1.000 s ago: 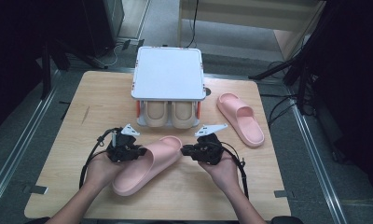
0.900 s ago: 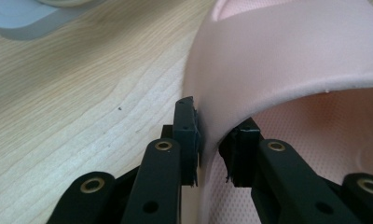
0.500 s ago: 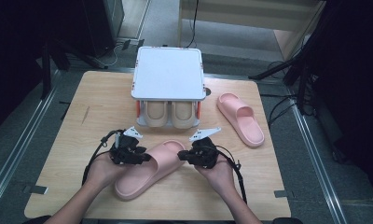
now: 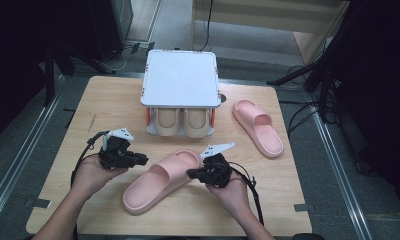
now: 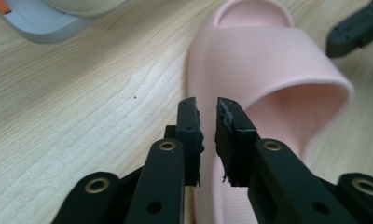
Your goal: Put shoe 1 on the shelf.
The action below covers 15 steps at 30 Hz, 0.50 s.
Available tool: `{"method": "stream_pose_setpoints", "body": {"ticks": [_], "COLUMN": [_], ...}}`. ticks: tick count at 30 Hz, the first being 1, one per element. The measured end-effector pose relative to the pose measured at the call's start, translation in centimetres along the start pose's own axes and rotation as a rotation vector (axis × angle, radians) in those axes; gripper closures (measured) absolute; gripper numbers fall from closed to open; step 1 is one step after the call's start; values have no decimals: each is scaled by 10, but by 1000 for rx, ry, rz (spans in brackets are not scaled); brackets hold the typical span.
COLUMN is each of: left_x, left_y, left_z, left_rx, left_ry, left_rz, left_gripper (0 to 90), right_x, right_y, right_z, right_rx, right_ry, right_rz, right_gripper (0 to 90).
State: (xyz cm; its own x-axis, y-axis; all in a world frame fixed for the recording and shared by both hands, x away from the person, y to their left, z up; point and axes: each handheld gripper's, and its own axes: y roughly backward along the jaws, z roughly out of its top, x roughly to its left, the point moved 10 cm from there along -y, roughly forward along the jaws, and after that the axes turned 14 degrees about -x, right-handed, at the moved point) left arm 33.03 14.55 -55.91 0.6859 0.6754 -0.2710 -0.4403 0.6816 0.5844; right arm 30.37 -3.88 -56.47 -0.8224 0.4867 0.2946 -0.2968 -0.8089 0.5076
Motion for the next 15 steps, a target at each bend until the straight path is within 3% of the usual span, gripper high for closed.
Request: {"method": "stream_pose_setpoints", "body": {"ticks": [2, 3, 7, 15], "left_x": [2, 7, 9, -1], "left_y": [-3, -8, -16, -27], "left_z": [-2, -6, -11, -17], "left_rx": [7, 34, 55, 98], "left_ry": [5, -2, 7, -2], "left_rz": [6, 23, 18, -2], "left_gripper": [803, 801, 796, 791], "right_x": [4, 5, 5, -2], "right_y": [-2, -3, -7, -10], "right_z": [-6, -8, -11, -7], "right_rx": [13, 18, 28, 14], "right_ry": [-2, 2, 9, 4], "right_rz": [2, 3, -6, -25], "right_gripper": [900, 900, 900, 900]}}
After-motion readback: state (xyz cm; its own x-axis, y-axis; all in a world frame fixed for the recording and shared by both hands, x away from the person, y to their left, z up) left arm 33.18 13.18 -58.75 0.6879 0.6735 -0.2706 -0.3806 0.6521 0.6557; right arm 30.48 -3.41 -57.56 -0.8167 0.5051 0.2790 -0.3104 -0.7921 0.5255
